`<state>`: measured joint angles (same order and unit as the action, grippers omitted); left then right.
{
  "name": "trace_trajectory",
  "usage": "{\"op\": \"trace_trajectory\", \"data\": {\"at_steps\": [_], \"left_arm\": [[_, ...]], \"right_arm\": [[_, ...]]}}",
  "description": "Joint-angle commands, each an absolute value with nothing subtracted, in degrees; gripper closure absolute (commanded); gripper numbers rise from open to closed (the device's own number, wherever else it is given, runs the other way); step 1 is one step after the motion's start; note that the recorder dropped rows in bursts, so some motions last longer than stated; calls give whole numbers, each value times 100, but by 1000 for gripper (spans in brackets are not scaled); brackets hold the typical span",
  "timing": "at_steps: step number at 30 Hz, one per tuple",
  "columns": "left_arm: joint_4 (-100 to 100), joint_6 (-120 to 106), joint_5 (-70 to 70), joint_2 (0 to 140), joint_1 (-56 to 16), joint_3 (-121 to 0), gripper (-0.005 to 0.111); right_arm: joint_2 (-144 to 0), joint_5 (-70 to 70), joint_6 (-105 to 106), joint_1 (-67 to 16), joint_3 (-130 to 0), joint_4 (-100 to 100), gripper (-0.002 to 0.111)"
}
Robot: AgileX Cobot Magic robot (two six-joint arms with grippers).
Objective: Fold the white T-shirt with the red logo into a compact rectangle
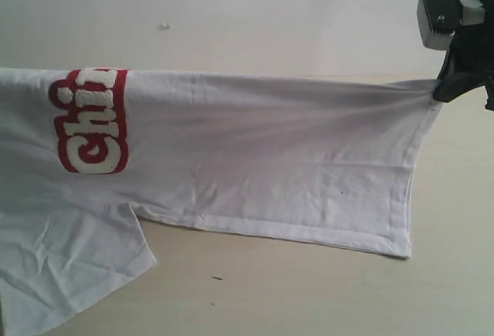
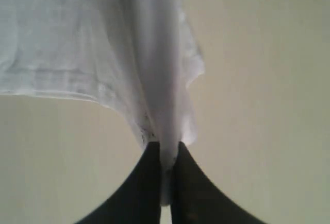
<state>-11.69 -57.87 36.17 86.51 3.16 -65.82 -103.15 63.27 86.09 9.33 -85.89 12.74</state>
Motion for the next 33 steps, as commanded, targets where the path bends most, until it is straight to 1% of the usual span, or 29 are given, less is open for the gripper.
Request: {"op": "trace_trajectory", "data": {"at_steps": [1,18,23,25,29,33], "left_arm": [[-1306,-5399,3444,8161,350,-6632,107],[-1335,-4816,3472,6584,350,-6632,107],[-1334,-4749,3472,6132,350,-6632,107],[-1308,-4749,3588,5927,350,-6632,107],[-1294,-4759,4272,5831,350,-6632,107],[-1283,-4773,4605,5776,260,-6647,107]], "right_arm": [[-9908,6240,8197,966,-8624,1569,108],[-8636,6374,7289,966,-8624,2099,108],[-8362,6928,7276,966,-8624,2176,108],[-8337,6996,6958,966,-8624,2233,108],[-8313,6996,6493,966,-8624,2233,108],[-8136,6996,6429,966,-8605,2549,108]]}}
